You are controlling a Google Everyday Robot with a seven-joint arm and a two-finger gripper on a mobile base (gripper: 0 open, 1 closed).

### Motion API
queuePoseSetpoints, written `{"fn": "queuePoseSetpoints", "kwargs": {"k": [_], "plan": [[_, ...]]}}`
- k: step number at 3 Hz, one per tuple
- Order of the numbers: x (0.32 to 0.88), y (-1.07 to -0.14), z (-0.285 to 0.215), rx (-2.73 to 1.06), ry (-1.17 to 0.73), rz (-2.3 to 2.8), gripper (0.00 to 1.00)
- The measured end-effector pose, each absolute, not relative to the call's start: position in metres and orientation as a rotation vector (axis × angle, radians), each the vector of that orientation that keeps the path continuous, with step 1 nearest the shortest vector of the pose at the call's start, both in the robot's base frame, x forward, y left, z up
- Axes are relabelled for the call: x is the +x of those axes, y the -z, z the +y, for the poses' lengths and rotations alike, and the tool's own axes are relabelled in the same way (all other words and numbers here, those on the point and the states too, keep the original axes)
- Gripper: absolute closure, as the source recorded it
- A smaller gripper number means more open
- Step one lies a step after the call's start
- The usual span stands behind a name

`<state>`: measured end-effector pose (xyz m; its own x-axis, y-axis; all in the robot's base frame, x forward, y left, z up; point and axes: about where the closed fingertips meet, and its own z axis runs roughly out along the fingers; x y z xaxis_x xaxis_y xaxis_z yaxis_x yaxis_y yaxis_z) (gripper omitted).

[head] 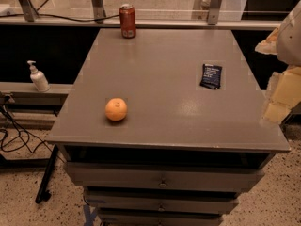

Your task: Knock coke can over

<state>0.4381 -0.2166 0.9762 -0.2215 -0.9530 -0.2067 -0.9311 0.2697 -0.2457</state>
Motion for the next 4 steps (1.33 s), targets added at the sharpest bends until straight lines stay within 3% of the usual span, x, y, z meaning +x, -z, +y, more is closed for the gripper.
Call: {"fn": "queuePoseSetpoints", "kwargs": {"k": [2, 4], "plan": [[0.445, -0.98, -0.213, -1.689, 0.077, 2.212, 0.0], [0.535, -0.987, -0.158, -1.433, -0.056, 2.062, 0.0]]}}
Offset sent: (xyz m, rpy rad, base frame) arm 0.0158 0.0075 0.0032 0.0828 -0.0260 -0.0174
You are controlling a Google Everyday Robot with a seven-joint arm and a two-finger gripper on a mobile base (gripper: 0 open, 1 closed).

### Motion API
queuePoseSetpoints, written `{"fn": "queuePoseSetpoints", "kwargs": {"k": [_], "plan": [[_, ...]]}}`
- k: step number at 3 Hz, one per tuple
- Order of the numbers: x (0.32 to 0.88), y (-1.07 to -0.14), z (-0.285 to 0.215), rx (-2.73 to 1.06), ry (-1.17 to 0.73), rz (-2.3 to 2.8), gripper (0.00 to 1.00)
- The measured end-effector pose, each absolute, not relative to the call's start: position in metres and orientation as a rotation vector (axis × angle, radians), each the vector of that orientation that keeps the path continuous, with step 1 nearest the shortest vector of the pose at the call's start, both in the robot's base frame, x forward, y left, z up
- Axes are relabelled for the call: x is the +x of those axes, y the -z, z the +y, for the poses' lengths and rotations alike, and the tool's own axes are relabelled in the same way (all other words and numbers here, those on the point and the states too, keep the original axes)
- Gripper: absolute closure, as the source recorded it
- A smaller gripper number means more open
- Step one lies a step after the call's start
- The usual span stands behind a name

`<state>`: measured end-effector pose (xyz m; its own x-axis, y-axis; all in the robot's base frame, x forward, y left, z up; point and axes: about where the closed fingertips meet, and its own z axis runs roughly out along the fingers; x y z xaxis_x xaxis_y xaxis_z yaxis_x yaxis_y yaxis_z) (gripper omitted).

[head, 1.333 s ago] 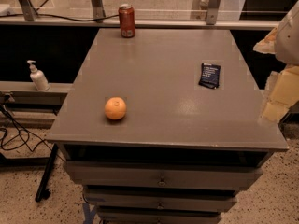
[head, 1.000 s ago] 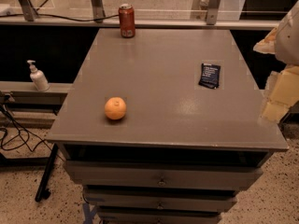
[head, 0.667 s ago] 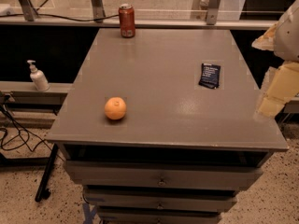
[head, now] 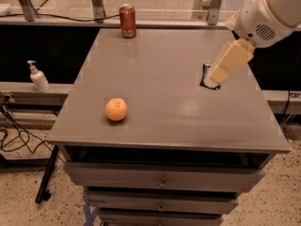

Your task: Knock coke can over

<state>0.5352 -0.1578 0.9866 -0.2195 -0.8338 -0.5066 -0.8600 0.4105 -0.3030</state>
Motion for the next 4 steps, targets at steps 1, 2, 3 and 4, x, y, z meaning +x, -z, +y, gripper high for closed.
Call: {"fn": "queuePoseSetpoints", "kwargs": {"k": [1, 2, 3, 4], "plan": [[0.595, -0.987, -0.122, -1.3, -0.068, 1.986, 0.0], [0.61, -1.0, -0.118, -1.247, -0.046, 1.939, 0.0], [0.61, -1.0, -0.118, -1.247, -0.046, 1.939, 0.0], [0.636, -0.996, -0.092, -1.174, -0.103, 1.91, 0.0]]}}
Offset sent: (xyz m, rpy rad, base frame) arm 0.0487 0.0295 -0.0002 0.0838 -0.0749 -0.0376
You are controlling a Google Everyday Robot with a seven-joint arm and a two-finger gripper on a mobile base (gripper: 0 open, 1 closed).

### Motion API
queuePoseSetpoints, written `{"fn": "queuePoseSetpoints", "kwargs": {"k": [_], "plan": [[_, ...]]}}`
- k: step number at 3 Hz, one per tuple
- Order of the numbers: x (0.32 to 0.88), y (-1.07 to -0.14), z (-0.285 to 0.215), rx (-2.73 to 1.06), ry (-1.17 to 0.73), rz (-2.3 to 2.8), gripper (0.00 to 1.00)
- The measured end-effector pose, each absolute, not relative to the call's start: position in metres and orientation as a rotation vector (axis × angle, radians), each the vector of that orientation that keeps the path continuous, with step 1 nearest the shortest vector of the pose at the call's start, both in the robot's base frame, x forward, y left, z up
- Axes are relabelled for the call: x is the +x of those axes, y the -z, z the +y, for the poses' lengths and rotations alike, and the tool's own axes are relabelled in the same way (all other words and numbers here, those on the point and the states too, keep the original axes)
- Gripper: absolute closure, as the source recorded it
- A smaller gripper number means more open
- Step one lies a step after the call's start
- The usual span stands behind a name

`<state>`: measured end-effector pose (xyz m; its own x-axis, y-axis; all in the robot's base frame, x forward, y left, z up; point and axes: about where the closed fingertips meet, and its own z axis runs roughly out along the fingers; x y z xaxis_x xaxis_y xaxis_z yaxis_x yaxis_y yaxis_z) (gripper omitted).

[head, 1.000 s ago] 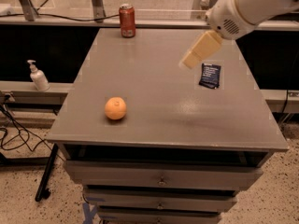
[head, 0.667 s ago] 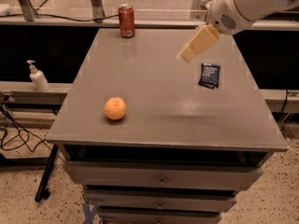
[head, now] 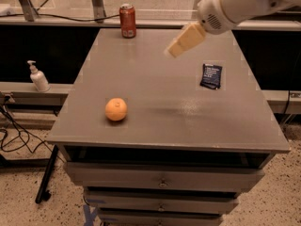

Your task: Knock coke can over

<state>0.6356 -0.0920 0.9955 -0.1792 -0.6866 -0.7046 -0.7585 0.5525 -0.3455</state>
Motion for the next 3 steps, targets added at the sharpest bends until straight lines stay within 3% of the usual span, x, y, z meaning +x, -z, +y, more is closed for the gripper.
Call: {"fn": "queuePoseSetpoints", "kwargs": {"k": [3], "plan": [[0.799, -0.96, 0.014, -0.865, -0.343, 1.794, 0.0]]}}
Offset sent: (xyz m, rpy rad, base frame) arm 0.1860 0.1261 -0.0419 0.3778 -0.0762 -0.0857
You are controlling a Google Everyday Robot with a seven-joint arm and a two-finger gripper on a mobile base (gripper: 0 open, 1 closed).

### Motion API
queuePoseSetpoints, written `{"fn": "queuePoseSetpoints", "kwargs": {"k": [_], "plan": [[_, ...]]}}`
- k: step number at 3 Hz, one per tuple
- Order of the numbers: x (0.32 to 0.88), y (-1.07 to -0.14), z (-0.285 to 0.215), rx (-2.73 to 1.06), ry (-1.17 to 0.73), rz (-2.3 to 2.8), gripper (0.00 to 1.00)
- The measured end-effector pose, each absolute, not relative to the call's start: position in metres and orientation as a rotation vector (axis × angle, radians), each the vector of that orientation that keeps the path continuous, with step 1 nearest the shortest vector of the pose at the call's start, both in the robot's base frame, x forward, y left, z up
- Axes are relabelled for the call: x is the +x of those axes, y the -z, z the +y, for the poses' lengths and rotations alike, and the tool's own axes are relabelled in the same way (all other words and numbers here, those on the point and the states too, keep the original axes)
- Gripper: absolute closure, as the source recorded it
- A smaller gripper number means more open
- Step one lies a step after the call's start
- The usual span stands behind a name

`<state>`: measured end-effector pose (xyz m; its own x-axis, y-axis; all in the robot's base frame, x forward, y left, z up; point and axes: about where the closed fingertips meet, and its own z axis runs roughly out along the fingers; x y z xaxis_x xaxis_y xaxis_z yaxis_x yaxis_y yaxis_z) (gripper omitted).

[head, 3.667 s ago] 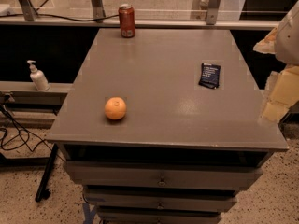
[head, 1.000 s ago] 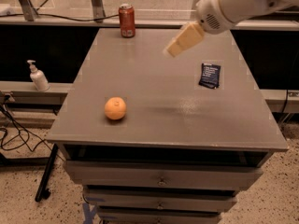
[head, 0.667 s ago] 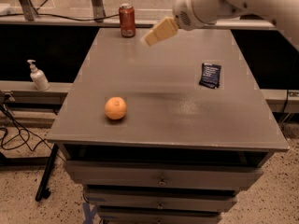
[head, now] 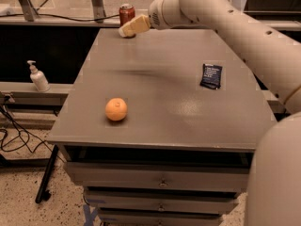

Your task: Knock coke can over

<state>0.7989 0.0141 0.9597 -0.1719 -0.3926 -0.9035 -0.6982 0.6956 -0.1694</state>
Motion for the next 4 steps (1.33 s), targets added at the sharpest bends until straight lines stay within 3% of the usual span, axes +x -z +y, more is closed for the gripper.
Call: {"fn": "queuePoseSetpoints", "kwargs": {"k": [2, 4], "plan": [[0.866, -0.939, 0.072, -0.779, -0.473, 1.764, 0.0], [0.916, -0.914, 0.071, -0.643, -0.369, 1.826, 0.0]]}}
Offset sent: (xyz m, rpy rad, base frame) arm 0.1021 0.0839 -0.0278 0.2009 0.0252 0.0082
